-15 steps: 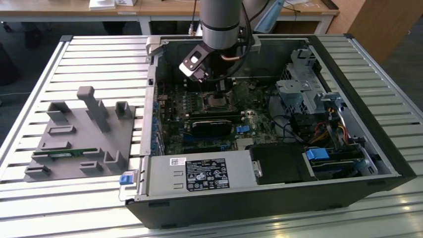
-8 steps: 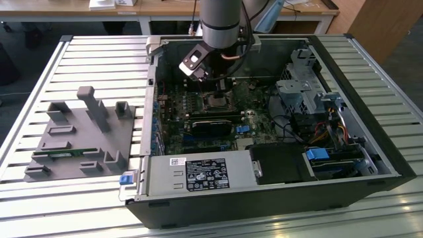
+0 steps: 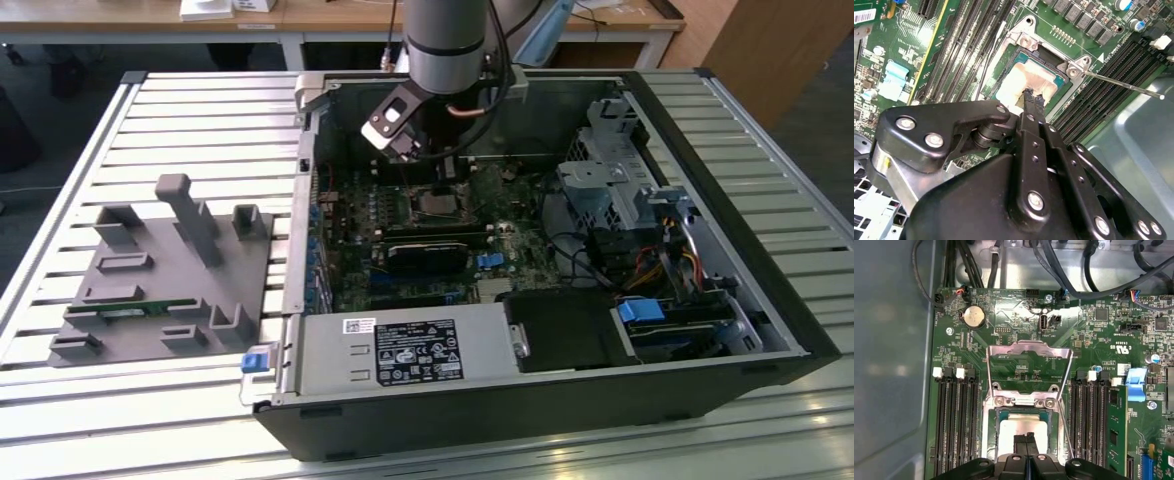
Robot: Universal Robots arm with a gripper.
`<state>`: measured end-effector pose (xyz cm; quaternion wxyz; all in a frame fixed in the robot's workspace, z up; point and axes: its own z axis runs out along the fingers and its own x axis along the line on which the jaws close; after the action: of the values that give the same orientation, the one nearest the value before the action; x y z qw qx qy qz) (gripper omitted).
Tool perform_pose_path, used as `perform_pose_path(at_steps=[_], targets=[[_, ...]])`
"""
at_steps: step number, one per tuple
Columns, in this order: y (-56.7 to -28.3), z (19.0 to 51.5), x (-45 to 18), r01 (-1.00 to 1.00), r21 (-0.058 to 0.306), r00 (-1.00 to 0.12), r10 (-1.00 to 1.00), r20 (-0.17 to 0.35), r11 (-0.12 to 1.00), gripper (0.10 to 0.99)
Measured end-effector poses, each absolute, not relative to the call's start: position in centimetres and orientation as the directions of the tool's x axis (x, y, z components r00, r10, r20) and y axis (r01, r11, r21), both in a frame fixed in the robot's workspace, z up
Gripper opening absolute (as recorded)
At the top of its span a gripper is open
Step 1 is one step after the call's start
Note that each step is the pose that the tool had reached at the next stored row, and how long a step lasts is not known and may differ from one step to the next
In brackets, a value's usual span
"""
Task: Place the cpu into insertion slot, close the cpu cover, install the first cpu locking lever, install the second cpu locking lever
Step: 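Close the cpu cover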
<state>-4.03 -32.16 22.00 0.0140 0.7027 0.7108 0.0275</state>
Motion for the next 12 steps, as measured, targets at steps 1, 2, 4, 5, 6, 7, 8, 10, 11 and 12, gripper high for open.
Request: perform_pose_path(at_steps=[1,2,4,5,6,7,8,10,11,12], targets=[[-32.16,22.03,-4.03,0.998,0.059,-0.012,1.0,0.019,0.011,0.114],[-32.16,22.07,-4.03,0.998,0.059,-0.012,1.0,0.019,0.011,0.114],[-32.16,22.25,-4.03,0.998,0.059,-0.012,1.0,0.019,0.011,0.114],[-32.16,22.29,-4.03,0.998,0.059,-0.012,1.0,0.019,0.011,0.114],[-32.16,22.33,-4.03,0.998,0.059,-0.012,1.0,0.019,0.011,0.114],[-32.16,22.39,-4.03,0.998,0.059,-0.012,1.0,0.019,0.011,0.114],[-32.16,22.44,-4.03,0.998,0.059,-0.012,1.0,0.019,0.011,0.114],[-32.16,22.57,-4.03,0.998,0.059,-0.012,1.0,0.019,0.011,0.114],[-32.16,22.63,-4.03,0.998,0.059,-0.012,1.0,0.019,0.011,0.114],[-32.16,22.69,-4.03,0.998,0.059,-0.012,1.0,0.019,0.011,0.114]])
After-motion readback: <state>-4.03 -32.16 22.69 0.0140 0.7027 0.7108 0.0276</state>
